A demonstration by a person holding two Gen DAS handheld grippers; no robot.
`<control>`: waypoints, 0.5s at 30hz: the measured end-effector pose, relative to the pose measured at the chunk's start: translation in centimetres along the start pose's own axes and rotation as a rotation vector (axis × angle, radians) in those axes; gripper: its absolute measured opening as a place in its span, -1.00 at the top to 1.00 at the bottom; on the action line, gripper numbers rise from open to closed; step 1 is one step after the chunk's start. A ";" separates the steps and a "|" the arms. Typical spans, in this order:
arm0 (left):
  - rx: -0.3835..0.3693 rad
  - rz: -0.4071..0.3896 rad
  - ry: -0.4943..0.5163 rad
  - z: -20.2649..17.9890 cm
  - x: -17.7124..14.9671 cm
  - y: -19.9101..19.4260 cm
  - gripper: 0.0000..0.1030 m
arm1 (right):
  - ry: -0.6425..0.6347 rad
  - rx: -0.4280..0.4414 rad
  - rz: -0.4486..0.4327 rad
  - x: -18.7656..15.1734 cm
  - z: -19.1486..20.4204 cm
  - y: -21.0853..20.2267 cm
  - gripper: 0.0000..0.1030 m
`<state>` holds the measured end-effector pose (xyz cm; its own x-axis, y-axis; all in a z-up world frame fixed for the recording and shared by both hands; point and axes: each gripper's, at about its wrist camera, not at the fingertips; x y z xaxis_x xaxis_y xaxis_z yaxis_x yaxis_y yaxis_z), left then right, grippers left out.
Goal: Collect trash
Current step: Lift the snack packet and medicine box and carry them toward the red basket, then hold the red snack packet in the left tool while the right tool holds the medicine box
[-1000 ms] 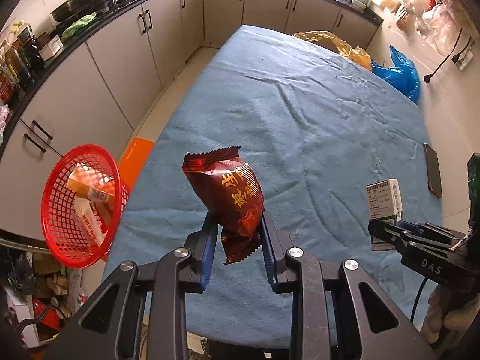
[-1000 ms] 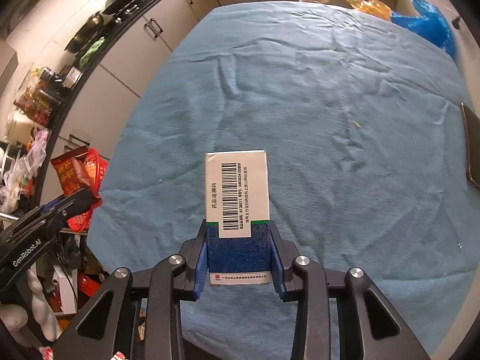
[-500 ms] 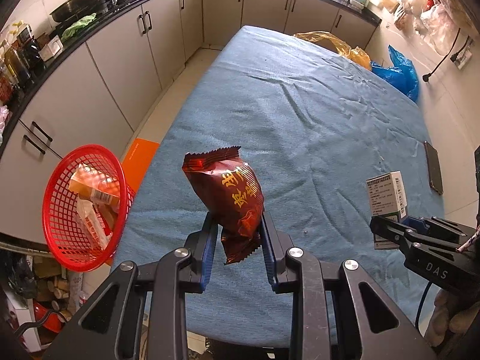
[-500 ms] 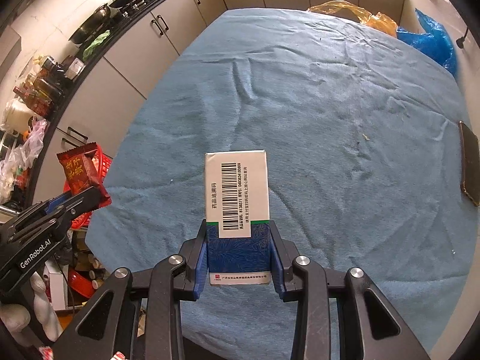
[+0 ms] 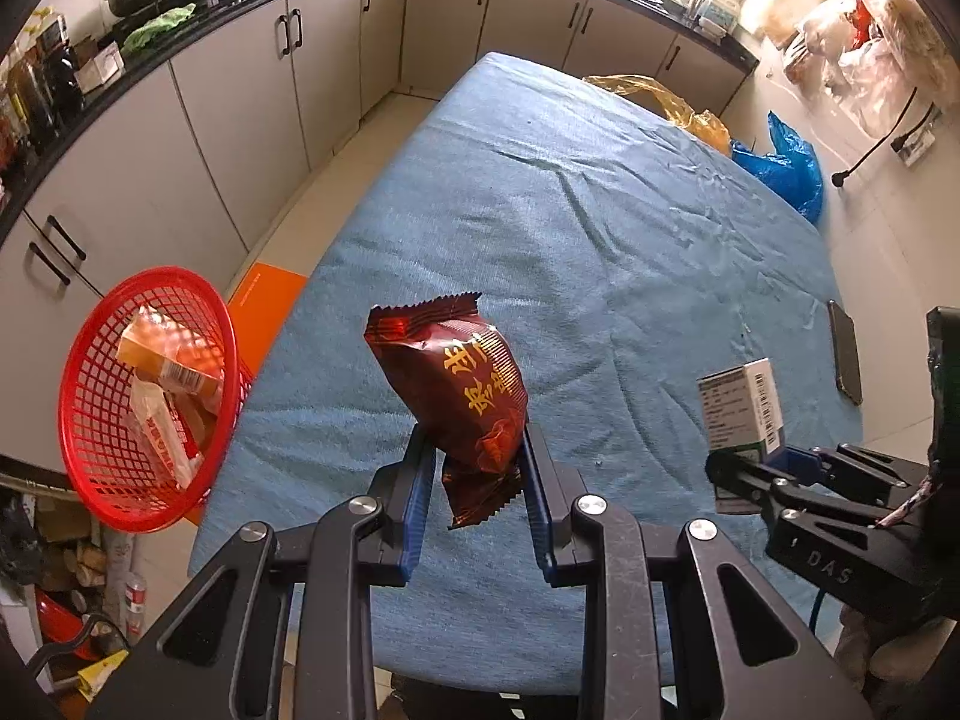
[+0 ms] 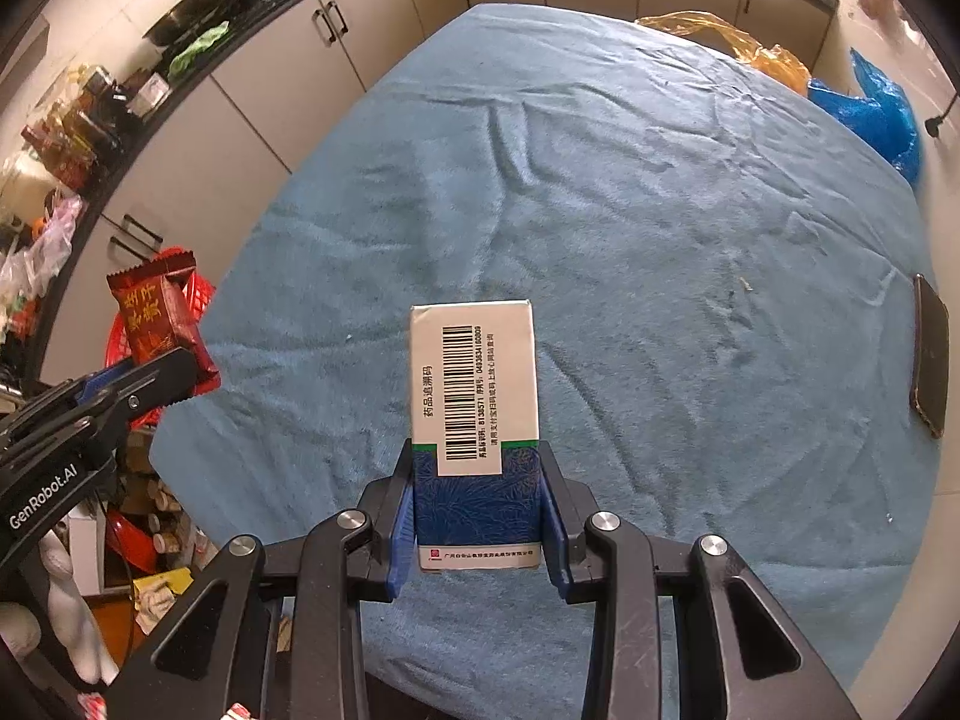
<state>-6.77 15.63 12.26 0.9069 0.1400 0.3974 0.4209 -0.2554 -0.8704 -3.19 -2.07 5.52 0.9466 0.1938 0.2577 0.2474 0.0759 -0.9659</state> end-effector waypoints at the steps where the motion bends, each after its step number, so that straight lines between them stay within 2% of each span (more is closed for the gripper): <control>1: -0.003 0.001 -0.003 0.1 -0.1 0.0 0.47 | -0.006 0.000 0.002 0.0 0.2 0.0 0.27; 15: -0.017 -0.016 -0.051 1.6 -0.5 -0.8 0.47 | -0.086 -0.006 0.016 -0.5 3.1 0.6 0.26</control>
Point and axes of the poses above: each gripper's, at about its wrist camera, not at the fingertips, and y roughly the way its jaws point, z to its left, x to its top, and after that the axes turned 8 degrees about -x, right-handed
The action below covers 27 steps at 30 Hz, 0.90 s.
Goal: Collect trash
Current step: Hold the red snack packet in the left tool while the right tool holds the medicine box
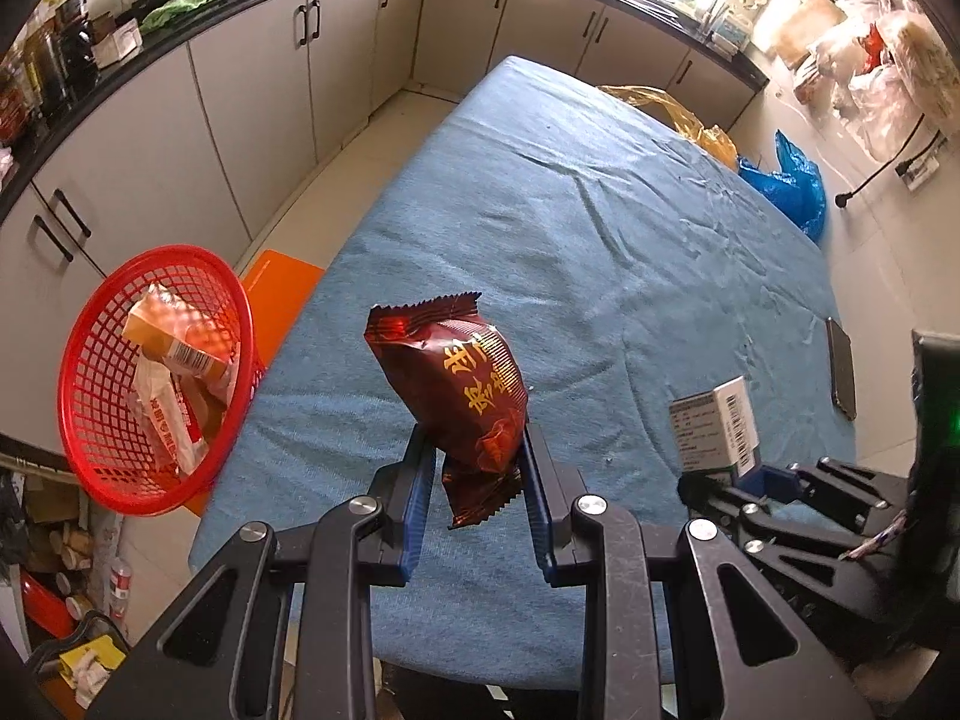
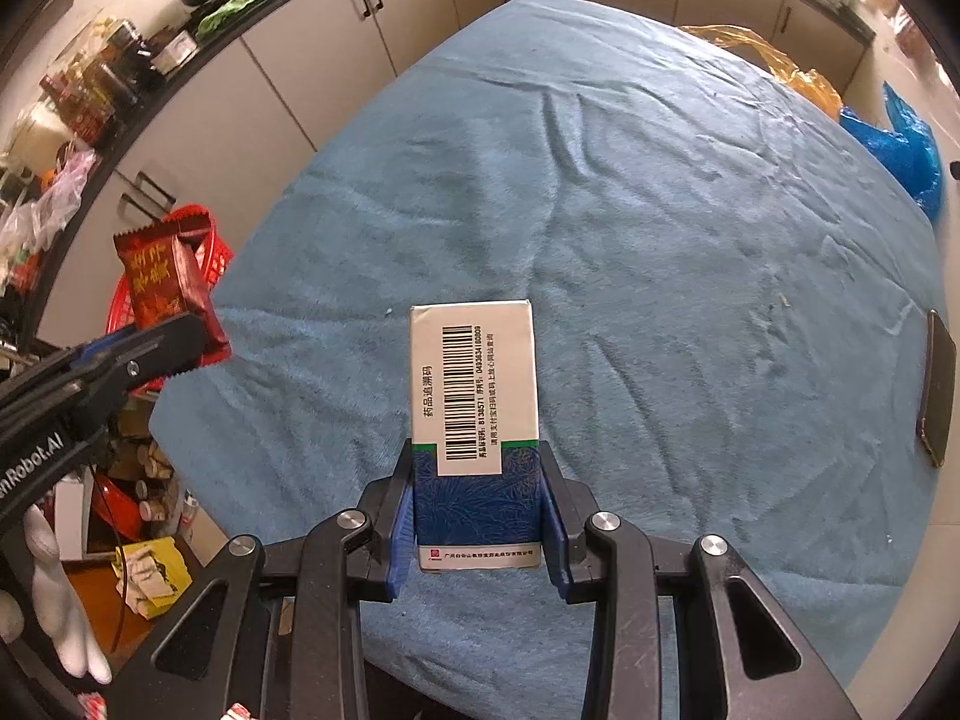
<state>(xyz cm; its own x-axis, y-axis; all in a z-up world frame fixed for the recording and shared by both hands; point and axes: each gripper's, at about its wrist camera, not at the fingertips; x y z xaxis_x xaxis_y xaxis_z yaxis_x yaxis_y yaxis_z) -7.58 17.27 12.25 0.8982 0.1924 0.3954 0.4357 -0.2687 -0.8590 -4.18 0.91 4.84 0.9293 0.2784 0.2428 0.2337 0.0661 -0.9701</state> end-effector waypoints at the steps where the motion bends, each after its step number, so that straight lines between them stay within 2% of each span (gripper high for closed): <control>1: 0.001 0.000 -0.004 0.1 -0.1 0.0 0.47 | -0.005 0.003 0.003 -0.1 0.2 0.1 0.26; 14: 0.030 0.023 0.002 -0.8 -0.7 0.5 0.47 | -0.031 0.031 0.005 -0.6 0.3 0.4 0.26; 27: 0.051 0.037 0.010 -3.2 -1.6 1.4 0.47 | -0.008 0.044 0.009 -1.7 -2.4 0.3 0.26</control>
Point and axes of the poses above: each gripper's, at about its wrist camera, not at the fingertips, and y roughly the way its jaws point, z to its left, x to its top, and after that the axes turned 8 degrees about -x, right-handed
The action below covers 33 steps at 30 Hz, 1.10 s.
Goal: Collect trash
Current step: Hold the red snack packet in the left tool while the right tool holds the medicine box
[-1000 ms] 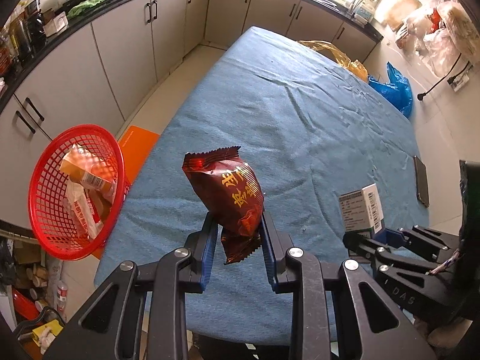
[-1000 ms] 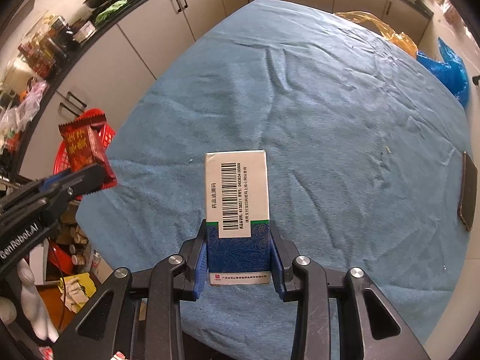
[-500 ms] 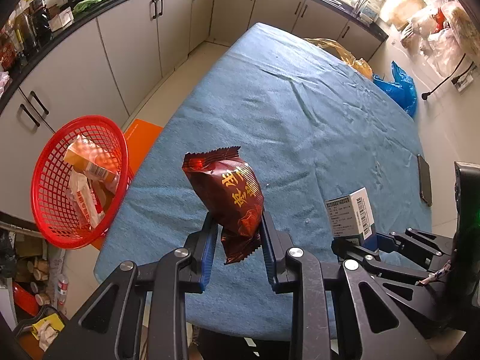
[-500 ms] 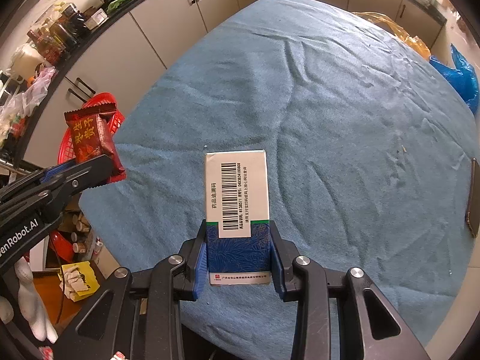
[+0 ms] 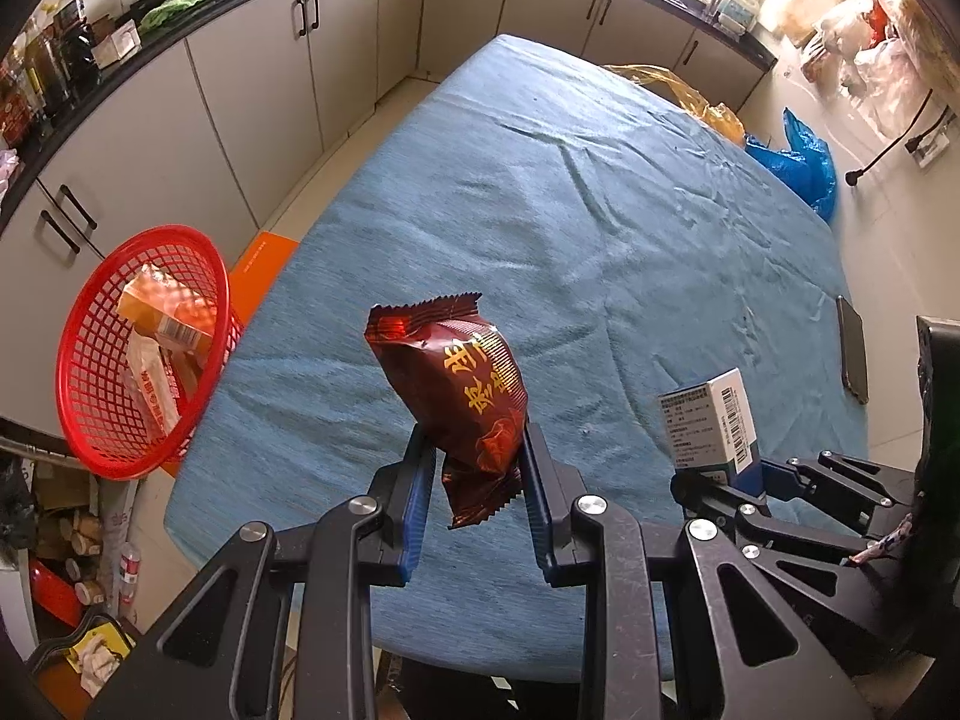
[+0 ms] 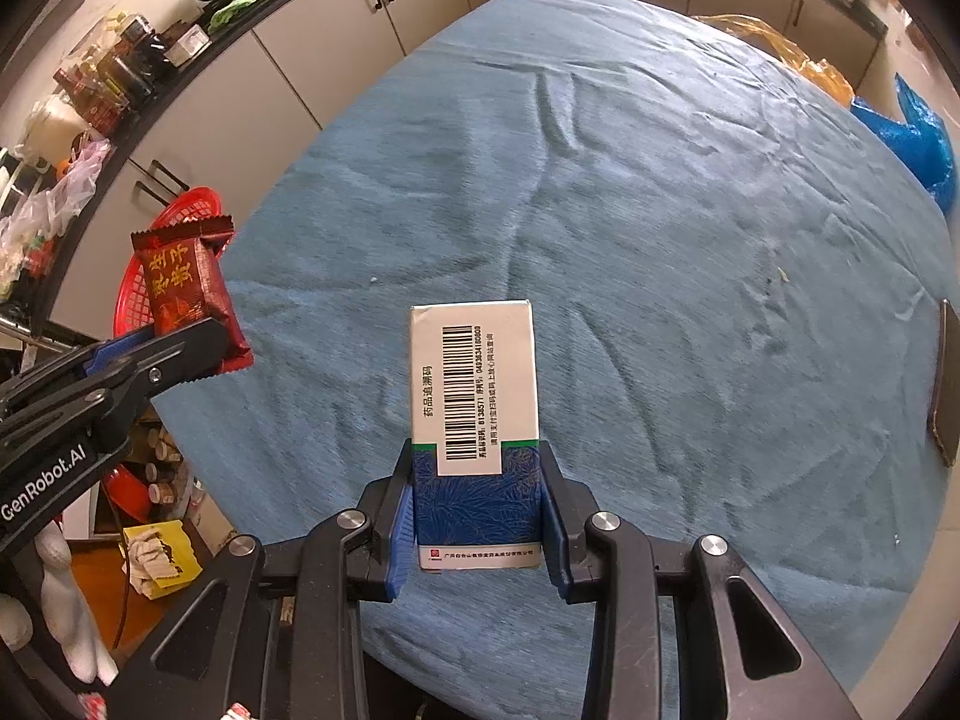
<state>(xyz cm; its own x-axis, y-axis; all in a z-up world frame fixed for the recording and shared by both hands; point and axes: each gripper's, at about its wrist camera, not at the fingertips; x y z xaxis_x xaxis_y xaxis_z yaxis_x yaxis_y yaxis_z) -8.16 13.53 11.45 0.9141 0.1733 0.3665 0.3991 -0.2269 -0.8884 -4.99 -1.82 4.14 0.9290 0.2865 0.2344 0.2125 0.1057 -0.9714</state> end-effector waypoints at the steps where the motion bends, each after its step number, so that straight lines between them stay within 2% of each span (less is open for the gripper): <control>1: 0.002 0.001 0.001 -0.2 -0.1 0.1 0.47 | 0.003 0.001 0.001 -0.1 -0.2 0.0 0.26; 18: 0.008 0.009 -0.004 -1.2 -0.6 0.5 0.47 | 0.018 0.014 0.019 -0.8 -1.5 0.5 0.26; 33: -0.003 0.021 -0.009 0.1 -0.6 0.6 0.47 | 0.017 0.012 0.040 -0.4 0.1 1.3 0.26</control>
Point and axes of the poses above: each gripper's, at about its wrist camera, not at the fingertips, and y roughly the way its jaws point, z to its left, x to its top, and after that the axes turned 8 degrees about -x, right-handed
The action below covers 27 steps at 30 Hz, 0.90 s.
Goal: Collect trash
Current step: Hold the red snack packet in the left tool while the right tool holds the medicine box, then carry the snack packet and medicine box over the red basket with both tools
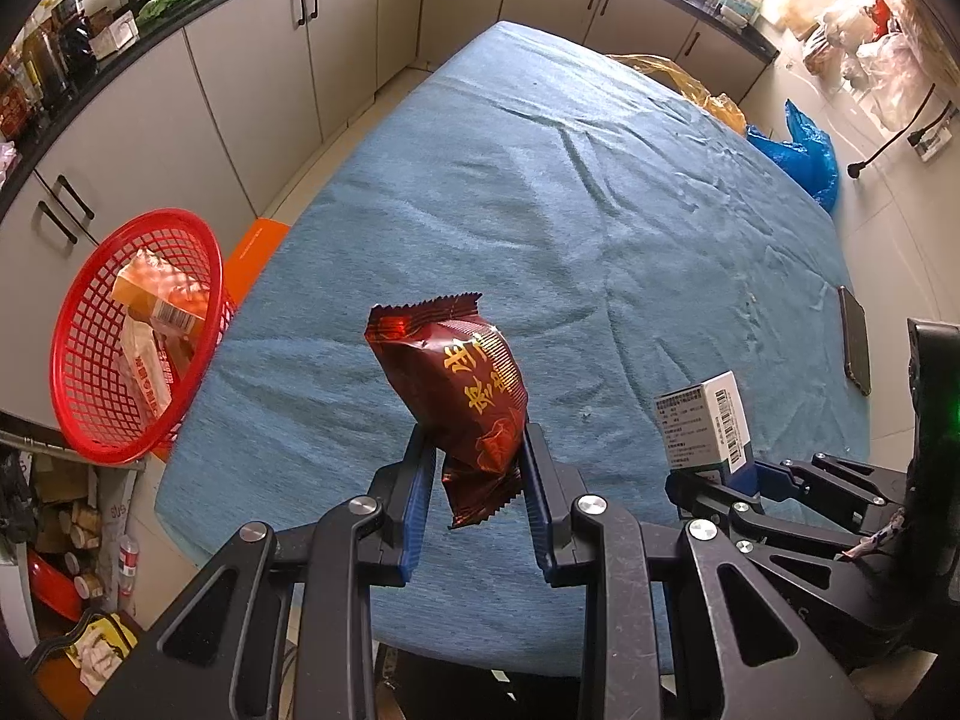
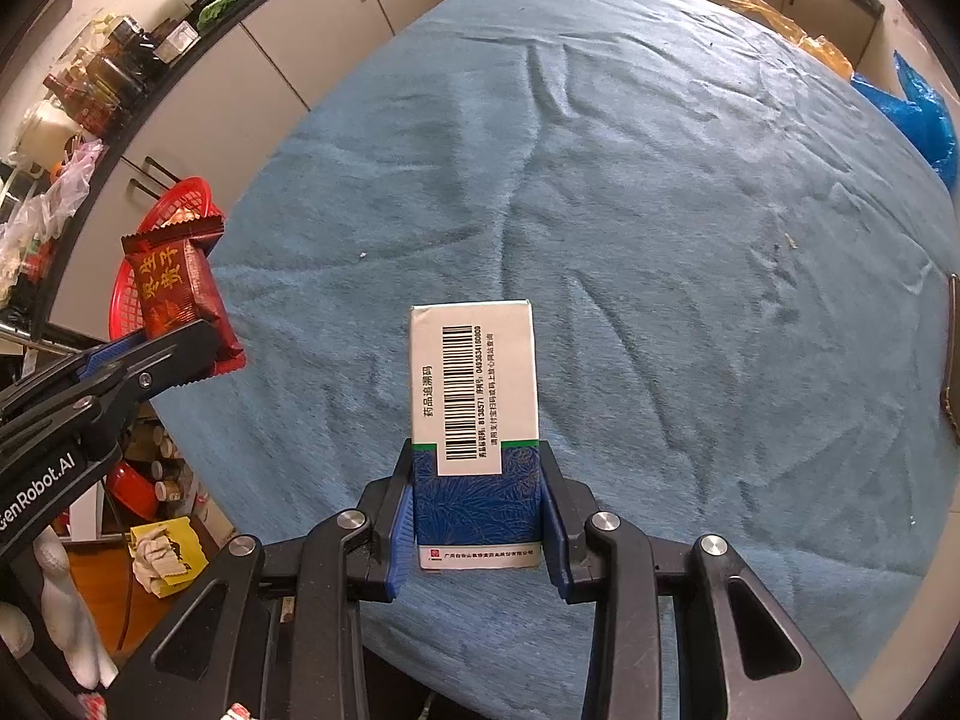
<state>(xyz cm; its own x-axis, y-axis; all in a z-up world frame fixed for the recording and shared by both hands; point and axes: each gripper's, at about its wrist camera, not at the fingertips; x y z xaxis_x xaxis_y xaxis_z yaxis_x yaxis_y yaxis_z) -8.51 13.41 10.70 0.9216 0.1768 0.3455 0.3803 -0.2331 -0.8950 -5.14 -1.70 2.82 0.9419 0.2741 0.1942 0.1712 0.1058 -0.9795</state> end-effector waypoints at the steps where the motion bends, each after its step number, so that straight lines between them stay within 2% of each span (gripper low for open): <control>1: -0.001 0.001 0.000 0.2 0.0 0.0 0.47 | -0.001 -0.001 0.001 0.1 0.3 0.1 0.26; 18: -0.004 -0.015 -0.030 4.7 1.3 -1.1 0.47 | -0.030 -0.012 -0.003 1.8 4.4 0.4 0.26; 27: -0.005 -0.076 -0.080 8.0 1.8 -3.3 0.47 | -0.080 -0.022 0.003 3.4 6.4 0.6 0.26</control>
<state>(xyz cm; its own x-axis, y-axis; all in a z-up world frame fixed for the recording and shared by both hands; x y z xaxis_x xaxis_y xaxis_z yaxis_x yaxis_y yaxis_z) -8.73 22.16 11.99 0.8810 0.2696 0.3887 0.4494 -0.2207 -0.8656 -3.70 5.43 3.28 0.9165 0.3496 0.1944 0.1761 0.0837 -0.9808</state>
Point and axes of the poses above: each gripper's, at about its wrist camera, not at the fingertips, and y roughly the way its jaws point, z to its left, x to its top, and after that the axes turned 8 degrees about -x, right-handed
